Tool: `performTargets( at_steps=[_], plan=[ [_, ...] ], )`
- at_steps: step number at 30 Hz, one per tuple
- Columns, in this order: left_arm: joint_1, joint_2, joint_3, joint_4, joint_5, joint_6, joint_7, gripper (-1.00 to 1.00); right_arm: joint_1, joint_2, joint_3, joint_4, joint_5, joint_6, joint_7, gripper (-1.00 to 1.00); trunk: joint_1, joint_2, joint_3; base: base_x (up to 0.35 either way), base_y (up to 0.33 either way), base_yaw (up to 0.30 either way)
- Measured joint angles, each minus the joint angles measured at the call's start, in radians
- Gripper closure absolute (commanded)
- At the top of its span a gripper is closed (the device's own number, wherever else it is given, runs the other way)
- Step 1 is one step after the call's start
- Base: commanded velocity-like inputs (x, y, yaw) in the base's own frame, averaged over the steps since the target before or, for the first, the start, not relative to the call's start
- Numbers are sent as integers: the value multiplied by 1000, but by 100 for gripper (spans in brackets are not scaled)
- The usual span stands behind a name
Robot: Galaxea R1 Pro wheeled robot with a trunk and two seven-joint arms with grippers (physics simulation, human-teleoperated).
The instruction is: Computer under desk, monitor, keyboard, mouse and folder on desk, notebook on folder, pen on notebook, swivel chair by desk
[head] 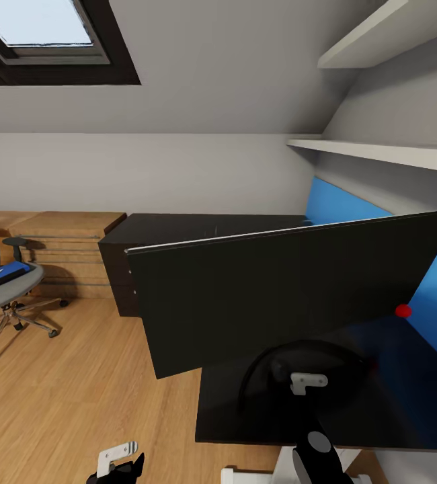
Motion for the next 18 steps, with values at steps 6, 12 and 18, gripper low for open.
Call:
performTargets(
  at_steps=[6,12,18],
  plan=[
    [0,0,0,0,0,0,-1,-100,0,0,0,0,0,0,0,100,0,0,0,0,0,0],
    [0,1,0,0,1,0,-2,-100,0,-1,0,0,-1,0,0,100,0,0,0,0,0,0],
    [0,1,1,2,1,0,-2,-100,0,-1,0,0,-1,0,0,100,0,0,0,-33,-1,0]
  ],
)
